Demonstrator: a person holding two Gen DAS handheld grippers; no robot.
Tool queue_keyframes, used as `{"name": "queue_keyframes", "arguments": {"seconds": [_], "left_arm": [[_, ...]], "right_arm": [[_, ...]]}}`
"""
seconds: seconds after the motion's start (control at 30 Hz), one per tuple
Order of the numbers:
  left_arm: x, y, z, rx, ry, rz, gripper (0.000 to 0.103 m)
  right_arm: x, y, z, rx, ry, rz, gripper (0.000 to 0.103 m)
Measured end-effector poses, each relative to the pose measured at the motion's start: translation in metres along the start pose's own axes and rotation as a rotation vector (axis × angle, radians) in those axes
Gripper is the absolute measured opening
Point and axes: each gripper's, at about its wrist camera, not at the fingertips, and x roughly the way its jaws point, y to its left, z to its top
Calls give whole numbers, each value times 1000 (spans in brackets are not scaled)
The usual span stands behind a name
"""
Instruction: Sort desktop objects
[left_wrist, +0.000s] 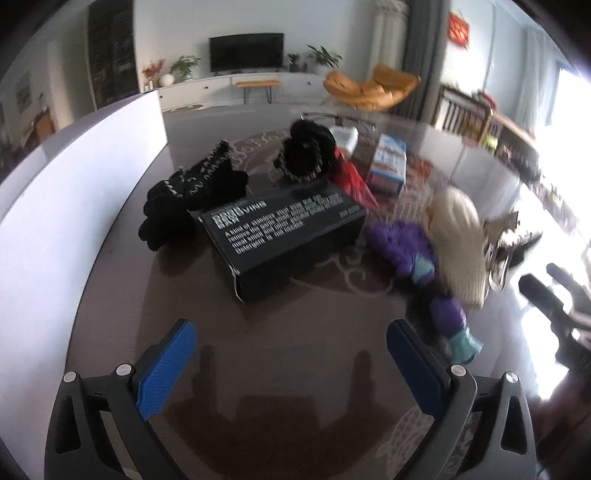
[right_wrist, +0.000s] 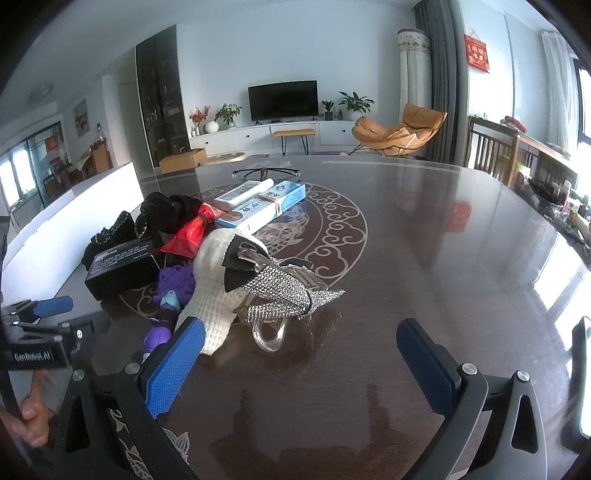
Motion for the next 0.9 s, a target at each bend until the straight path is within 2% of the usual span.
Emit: {"name": "queue_keyframes", "arguments": {"seconds": [0.2,0.33,0.9], "left_arm": [[11,-8,0,32,63,41,103],[11,-3,0,11,67,35,103],[11,-7,-1,3,59,40,103]], "right_arm": [[-2,14,-2,5,6,3,103],[-5,25,-4,22,1,10,103],[-14,24,-4,55,1,22,103]]}}
